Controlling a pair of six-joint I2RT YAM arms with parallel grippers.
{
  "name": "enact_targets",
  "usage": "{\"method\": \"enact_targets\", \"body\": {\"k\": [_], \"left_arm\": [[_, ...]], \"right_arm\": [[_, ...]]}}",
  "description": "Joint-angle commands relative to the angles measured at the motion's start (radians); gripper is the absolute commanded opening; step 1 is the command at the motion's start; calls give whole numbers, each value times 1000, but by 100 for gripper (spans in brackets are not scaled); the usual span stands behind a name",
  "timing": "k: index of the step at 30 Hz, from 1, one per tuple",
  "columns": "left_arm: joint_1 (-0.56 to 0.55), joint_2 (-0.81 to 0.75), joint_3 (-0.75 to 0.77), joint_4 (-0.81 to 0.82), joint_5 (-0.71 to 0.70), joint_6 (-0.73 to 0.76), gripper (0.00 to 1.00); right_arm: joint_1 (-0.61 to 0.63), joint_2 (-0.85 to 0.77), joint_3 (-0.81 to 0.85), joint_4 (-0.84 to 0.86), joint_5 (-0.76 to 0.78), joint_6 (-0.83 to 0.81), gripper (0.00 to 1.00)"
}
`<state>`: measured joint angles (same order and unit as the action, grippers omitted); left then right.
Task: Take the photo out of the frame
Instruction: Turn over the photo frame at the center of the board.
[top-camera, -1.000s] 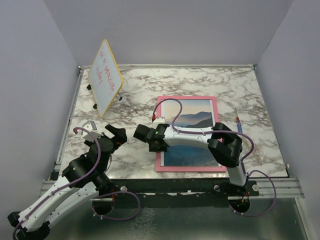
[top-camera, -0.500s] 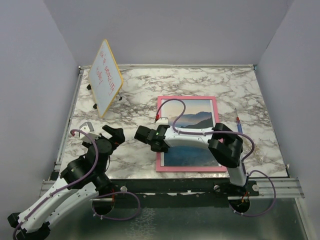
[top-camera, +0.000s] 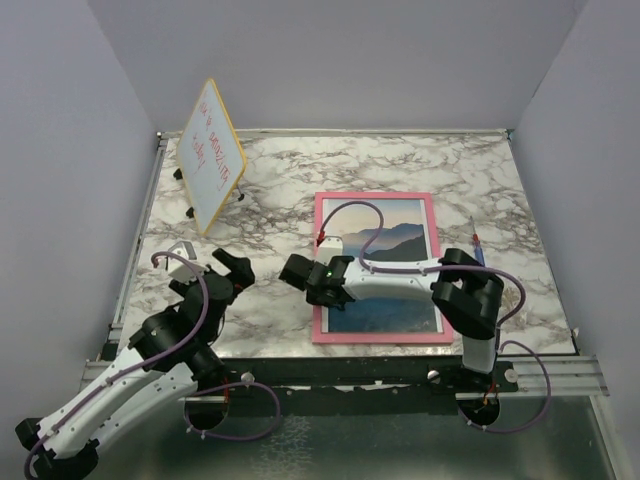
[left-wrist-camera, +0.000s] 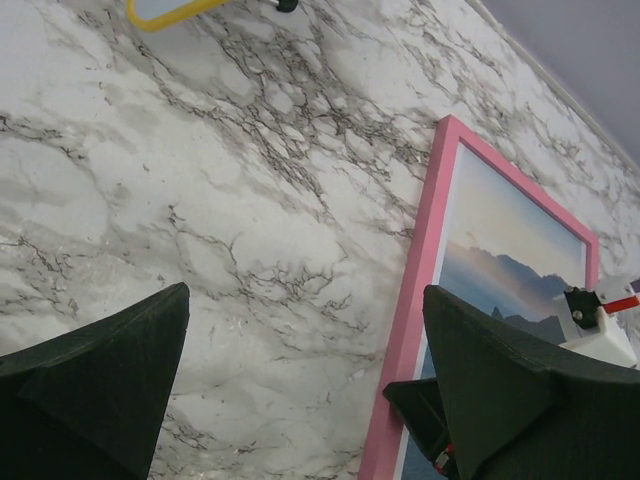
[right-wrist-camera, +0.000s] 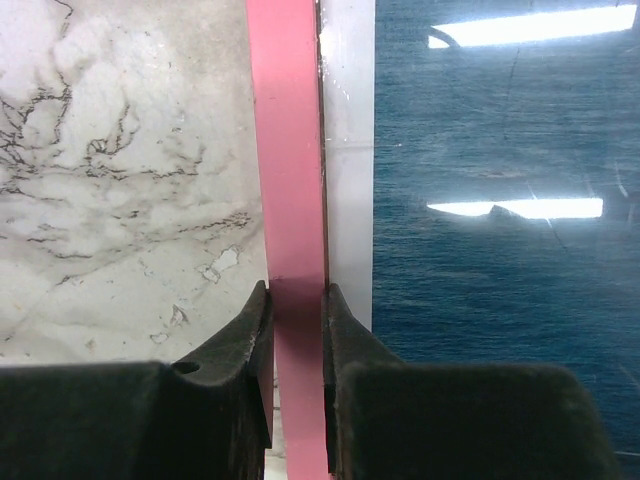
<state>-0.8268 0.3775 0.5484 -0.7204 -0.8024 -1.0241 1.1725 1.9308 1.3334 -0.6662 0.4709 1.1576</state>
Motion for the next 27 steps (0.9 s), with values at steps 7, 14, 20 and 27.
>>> {"method": "enact_targets", "body": {"k": [7,14,20,27], "left_arm": [[-2,139,-34,107,139,77,99],[-2,188,-108,304,277,137,99],[4,266,-199,562,464,117,99],[53,371,-222,681,548,57,99]], "right_arm": [[7,-219,-308,386,-75,-52,2],[18,-239,-302,380,-58,-114,1],[70,-238,-276,302,1,-68,0],[105,-258,-296,297,39,4,0]]}}
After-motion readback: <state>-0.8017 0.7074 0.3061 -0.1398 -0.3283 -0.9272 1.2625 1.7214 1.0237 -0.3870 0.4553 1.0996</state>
